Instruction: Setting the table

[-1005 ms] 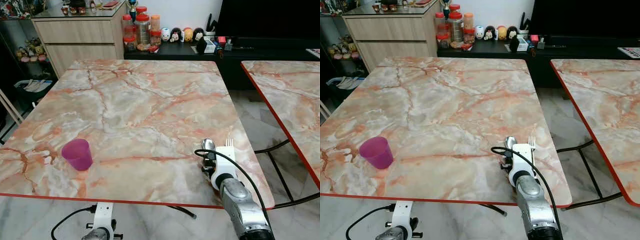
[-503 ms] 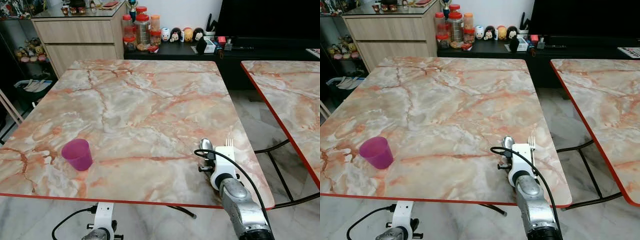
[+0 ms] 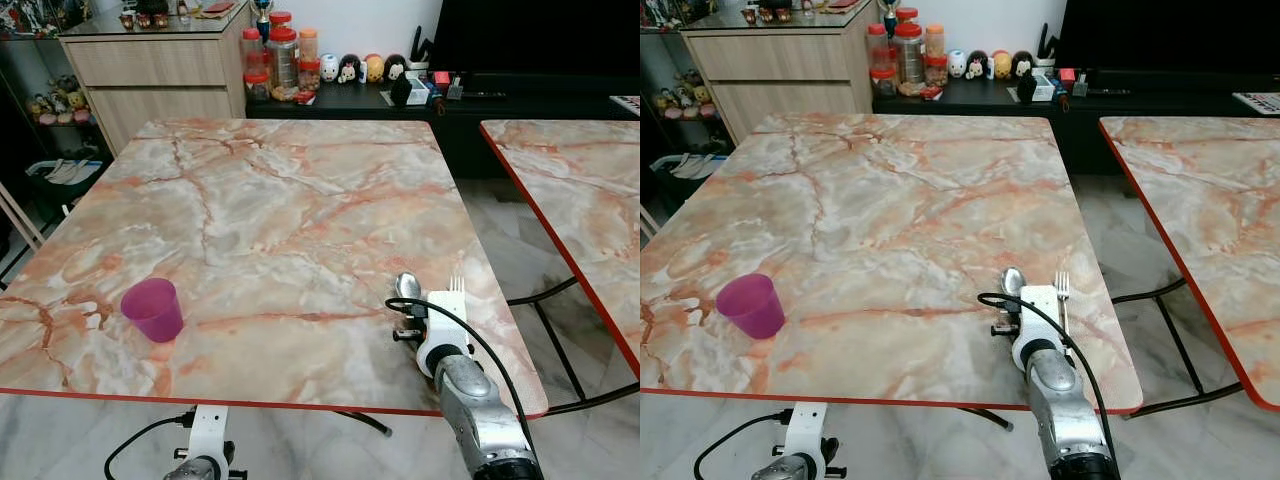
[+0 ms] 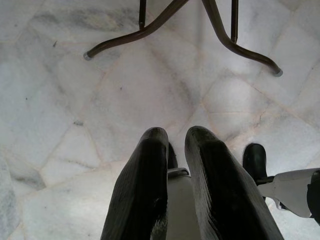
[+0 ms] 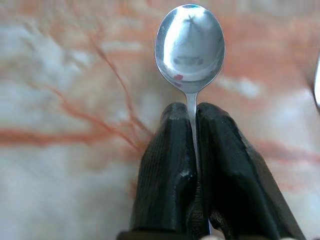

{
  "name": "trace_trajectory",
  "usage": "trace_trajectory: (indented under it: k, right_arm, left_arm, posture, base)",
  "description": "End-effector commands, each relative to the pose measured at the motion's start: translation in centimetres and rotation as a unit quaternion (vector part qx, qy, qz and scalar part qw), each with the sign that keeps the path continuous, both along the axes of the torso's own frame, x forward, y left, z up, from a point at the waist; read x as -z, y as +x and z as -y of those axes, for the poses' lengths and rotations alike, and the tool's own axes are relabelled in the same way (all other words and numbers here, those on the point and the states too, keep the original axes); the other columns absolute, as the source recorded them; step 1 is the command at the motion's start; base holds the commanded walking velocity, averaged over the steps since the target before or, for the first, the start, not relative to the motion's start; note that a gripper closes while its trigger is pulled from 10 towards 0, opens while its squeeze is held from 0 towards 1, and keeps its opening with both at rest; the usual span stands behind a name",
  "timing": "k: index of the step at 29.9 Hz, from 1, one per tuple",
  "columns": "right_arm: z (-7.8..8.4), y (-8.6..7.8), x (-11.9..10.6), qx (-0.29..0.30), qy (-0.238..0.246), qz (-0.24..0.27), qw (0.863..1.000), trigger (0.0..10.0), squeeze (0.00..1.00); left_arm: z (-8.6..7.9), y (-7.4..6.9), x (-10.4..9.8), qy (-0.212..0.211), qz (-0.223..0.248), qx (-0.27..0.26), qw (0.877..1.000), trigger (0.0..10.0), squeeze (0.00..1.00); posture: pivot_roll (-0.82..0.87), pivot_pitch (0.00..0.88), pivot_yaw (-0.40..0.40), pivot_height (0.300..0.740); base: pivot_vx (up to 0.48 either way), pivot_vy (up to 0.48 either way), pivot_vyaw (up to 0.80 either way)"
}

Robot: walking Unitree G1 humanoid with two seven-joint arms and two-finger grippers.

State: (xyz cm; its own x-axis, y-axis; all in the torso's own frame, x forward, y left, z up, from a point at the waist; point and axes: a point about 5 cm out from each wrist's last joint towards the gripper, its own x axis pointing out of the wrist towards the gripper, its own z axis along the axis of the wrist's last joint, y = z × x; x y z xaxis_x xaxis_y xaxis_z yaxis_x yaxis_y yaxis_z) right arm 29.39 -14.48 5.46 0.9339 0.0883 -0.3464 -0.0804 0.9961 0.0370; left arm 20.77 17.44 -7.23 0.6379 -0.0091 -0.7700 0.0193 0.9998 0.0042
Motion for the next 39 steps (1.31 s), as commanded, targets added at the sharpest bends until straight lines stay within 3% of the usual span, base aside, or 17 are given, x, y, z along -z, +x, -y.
trace_trajectory:
  k: [1,3,4,10,15,19,24,39]
  right_arm:
    - [-0.6,0.8,-1.7,-0.009,0.009,0.043,0.999,0.0,0.0]
    - [-0.7,0.9,-2.1,-0.009,0.014,0.058,0.998,0.0,0.0]
    - [-0.8,1.0,-2.6,-0.011,0.009,0.08,0.997,10.0,0.0]
    - [-1.0,1.3,-5.4,-0.015,-0.021,0.187,0.982,10.0,0.0]
    - [-1.3,1.4,-6.9,-0.018,-0.049,0.246,0.968,10.0,0.0]
    - [-1.3,1.4,-7.0,-0.018,-0.05,0.252,0.966,10.0,0.0]
    - [-1.5,0.9,-7.2,-0.028,-0.074,0.287,0.955,10.0,0.0]
    - [-1.3,1.0,-7.7,-0.019,-0.087,0.313,0.946,10.0,0.0]
  left_arm:
    - [0.0,0.1,0.0,0.001,-0.001,0.002,1.0,10.0,0.0]
    - [0.1,0.1,0.0,0.001,-0.001,0.001,1.0,10.0,0.0]
    - [0.1,0.1,0.0,0.0,-0.001,0.001,1.0,10.0,0.0]
    - [-0.1,0.1,-0.1,0.005,0.002,-0.005,1.0,10.0,0.0]
    - [-0.4,0.2,-0.2,0.011,0.009,-0.018,1.0,10.0,0.0]
    - [-0.4,0.2,-0.2,0.011,0.009,-0.019,1.0,10.0,0.0]
    - [-1.0,-0.4,0.1,0.017,0.002,-0.032,0.999,10.0,0.0]
    - [-1.1,-0.9,0.3,0.021,-0.006,-0.035,0.999,10.0,0.0]
  posture:
    - [-0.09,0.0,-0.003,0.74]
    - [-0.09,0.0,-0.004,0.74]
    - [-0.09,0.0,-0.005,0.74]
    - [-0.09,0.0,-0.005,0.74]
    - [-0.09,0.0,-0.005,0.74]
    - [-0.09,0.0,-0.005,0.74]
    - [-0.09,0.0,-0.007,0.74]
    - [-0.09,0.0,-0.009,0.74]
  base:
    - [0.0,0.0,0.0]
    - [0.0,0.0,0.0]
    - [0.0,0.0,0.0]
    - [0.0,0.0,0.0]
    - [0.0,0.0,0.0]
    - [0.0,0.0,0.0]
    - [0.0,-0.269,0.0]
    - [0.0,-0.326,0.0]
